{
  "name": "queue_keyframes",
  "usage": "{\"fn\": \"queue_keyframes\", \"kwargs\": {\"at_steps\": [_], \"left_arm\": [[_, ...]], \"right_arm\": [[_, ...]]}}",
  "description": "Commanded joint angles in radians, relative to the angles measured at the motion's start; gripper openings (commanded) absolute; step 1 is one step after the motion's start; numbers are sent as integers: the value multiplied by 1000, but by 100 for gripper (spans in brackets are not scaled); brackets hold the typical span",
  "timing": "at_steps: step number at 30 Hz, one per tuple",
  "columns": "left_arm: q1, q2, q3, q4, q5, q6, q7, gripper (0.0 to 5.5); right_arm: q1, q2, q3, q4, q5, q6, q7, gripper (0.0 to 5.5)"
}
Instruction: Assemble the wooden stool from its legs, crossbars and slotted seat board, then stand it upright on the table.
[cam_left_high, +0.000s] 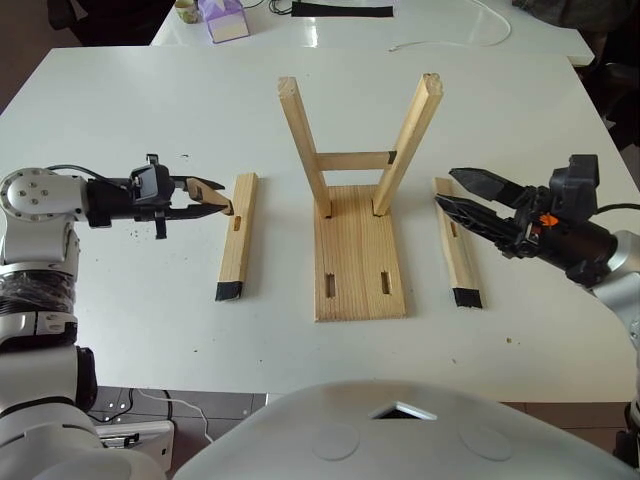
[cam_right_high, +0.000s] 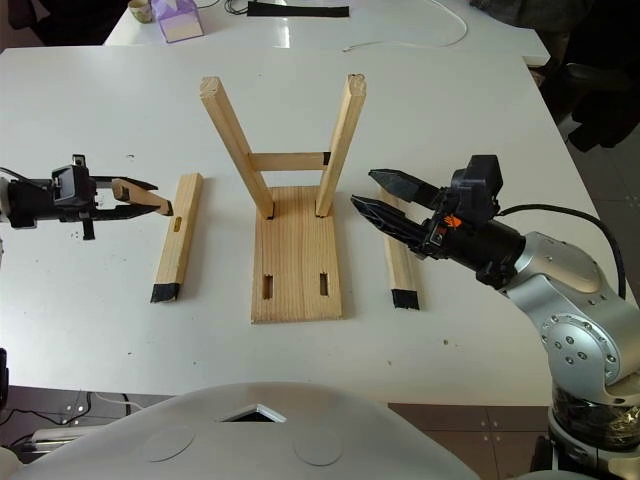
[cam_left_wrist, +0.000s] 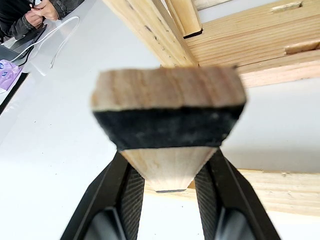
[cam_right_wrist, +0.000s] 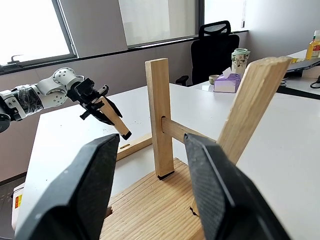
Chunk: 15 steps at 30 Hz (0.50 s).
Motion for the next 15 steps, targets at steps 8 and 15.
{"fn": "queue_keyframes", "kwargs": {"at_steps": [8,15], "left_arm": [[78,-36,-14,10,41,-112,14,131],[135,-11,-37,-20,22,-41,-12,131]], "right_arm": [[-42,-32,6,27,19,4,24,237],[-44,-47,4,33,23,6,30,237]]}}
